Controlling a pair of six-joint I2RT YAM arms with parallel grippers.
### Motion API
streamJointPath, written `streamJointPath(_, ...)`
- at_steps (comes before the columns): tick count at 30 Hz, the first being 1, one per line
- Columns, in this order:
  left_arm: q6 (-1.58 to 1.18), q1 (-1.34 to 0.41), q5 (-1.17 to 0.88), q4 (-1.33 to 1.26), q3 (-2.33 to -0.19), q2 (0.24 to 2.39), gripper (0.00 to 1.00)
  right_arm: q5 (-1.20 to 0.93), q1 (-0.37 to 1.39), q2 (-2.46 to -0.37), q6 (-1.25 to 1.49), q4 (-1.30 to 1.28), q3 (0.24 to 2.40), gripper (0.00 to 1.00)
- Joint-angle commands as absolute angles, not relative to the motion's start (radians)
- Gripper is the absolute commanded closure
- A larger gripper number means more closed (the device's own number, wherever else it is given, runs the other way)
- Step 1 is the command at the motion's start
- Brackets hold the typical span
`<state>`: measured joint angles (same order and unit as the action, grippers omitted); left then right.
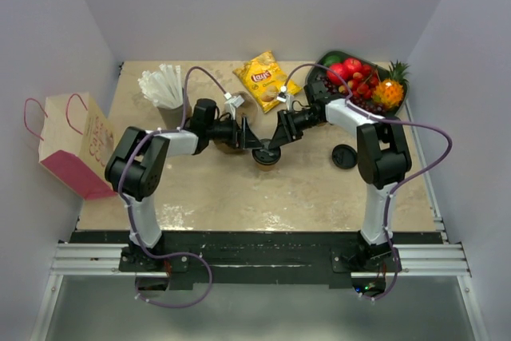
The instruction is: Pack the takeout coffee
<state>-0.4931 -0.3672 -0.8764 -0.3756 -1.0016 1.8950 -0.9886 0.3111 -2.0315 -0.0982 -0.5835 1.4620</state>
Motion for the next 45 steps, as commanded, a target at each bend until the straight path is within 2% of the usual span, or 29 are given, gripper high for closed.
streamJointPath(1,-0.515,-0.357,-0.884,-0.378,-1.006,1.899,0.18,-1.003,0.302,-2.042,-0.123,-0.58,1.445,0.49)
streamJointPath(13,-0.362,-0.285,-0.861,-0.236,-1.066,1.816,0.18,-1.006,0.301,-2.045,-0.126,-0.583,1.47,0.49)
streamJointPath(23,-0.357,-0.233,-0.853,-0.245,-1.195,1.884,0.19,-0.991,0.302,-2.039,-0.124,-0.583,1.463,0.49)
streamJointPath(29,-0.362,-0.248,-0.894,-0.258,-1.201,1.858,0.18,-0.985,0.302,-2.039,-0.129,-0.589,1.471,0.49)
streamJointPath(37,-0.207,-0.21,-0.762,-0.126,-1.23,1.885,0.18,-0.98,0.302,-2.043,-0.12,-0.589,1.476,0.49)
streamJointPath(45,-0.235,-0.196,-0.799,-0.158,-1.282,1.911,0.19,-0.974,0.304,-2.028,-0.124,-0.588,1.459,0.49)
